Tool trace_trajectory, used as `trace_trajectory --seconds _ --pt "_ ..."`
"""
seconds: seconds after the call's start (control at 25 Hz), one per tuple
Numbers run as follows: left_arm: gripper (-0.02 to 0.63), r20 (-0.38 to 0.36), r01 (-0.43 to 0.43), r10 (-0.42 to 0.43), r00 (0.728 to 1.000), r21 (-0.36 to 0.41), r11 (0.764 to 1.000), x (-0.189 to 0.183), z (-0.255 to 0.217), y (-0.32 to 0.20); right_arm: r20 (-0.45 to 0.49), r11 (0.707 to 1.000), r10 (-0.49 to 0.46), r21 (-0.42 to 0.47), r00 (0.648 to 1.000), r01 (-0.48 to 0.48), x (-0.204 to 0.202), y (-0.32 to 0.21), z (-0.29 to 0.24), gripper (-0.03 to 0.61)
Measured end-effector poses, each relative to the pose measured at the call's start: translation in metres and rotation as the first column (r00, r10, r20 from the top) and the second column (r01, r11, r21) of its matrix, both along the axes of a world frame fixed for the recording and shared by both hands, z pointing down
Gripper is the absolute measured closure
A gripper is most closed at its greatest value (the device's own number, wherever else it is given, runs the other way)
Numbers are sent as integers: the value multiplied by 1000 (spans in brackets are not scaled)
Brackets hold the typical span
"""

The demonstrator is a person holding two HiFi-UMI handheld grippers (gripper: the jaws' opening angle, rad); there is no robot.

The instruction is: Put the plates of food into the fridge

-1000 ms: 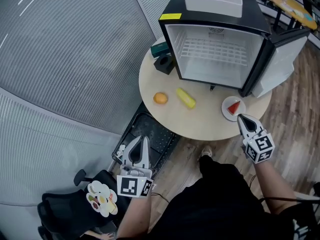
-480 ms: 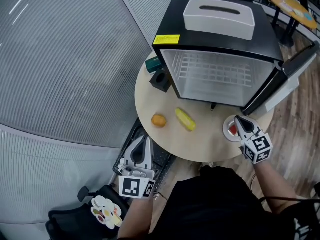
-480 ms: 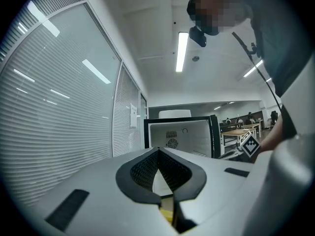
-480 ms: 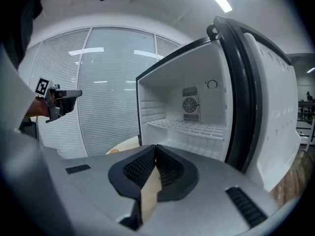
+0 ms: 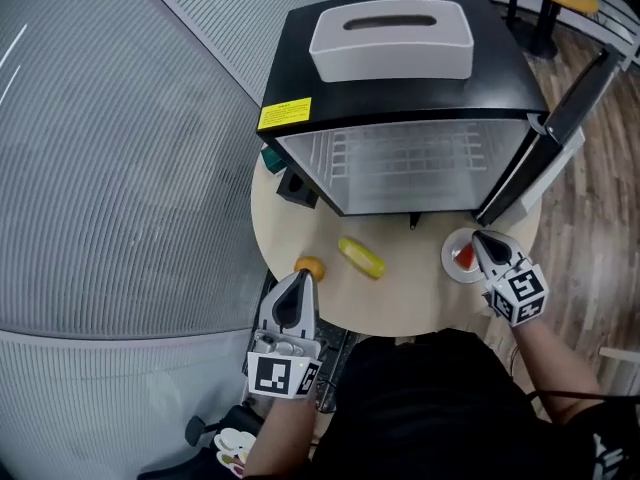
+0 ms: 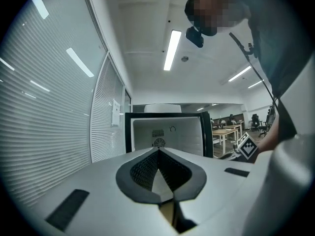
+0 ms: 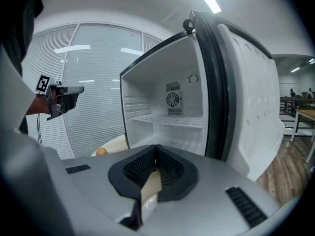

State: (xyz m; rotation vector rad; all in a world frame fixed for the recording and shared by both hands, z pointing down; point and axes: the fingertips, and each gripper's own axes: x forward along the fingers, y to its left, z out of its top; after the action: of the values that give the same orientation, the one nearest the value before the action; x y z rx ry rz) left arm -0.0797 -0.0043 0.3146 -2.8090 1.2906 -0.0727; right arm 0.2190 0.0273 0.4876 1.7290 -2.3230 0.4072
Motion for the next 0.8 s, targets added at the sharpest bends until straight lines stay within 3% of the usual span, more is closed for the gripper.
trace_trajectory --seconds 0.16,0.32,0.6,0.8 --pt "607 5 -107 107 994 -1 994 21 -1 -18 13 993 120 11 993 -121 18 12 -4 574" --pt "607 2 -256 256 967 -10 967 44 -3 -30 13 967 256 3 967 -256 30 35 -5 573" --pt "607 -29 -424 424 905 -30 905 59 9 -43 92 881 474 -52 876 -471 29 75 2 572" --pt "607 -66 -524 521 851 -54 850 69 25 -46 25 826 562 -66 827 -560 21 101 3 572"
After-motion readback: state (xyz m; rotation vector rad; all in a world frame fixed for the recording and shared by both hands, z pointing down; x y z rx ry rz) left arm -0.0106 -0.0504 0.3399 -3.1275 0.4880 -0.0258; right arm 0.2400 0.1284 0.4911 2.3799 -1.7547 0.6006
